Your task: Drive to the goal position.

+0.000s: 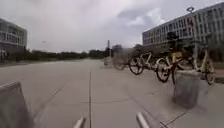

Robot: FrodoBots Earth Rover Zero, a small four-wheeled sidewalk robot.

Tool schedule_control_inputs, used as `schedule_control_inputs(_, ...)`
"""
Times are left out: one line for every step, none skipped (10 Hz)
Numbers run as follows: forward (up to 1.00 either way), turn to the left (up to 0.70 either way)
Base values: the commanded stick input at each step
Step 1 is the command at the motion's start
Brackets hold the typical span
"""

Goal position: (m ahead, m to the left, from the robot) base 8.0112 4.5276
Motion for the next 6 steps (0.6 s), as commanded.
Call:
schedule_control_inputs(0.70, 0.35)
schedule_control_inputs(0.70, 0.35)
schedule_control_inputs(0.70, 0.35)
schedule_control_inputs(0.70, 0.35)
schedule_control_inputs(0.70, 0.35)
schedule_control_inputs(0.70, 0.35)
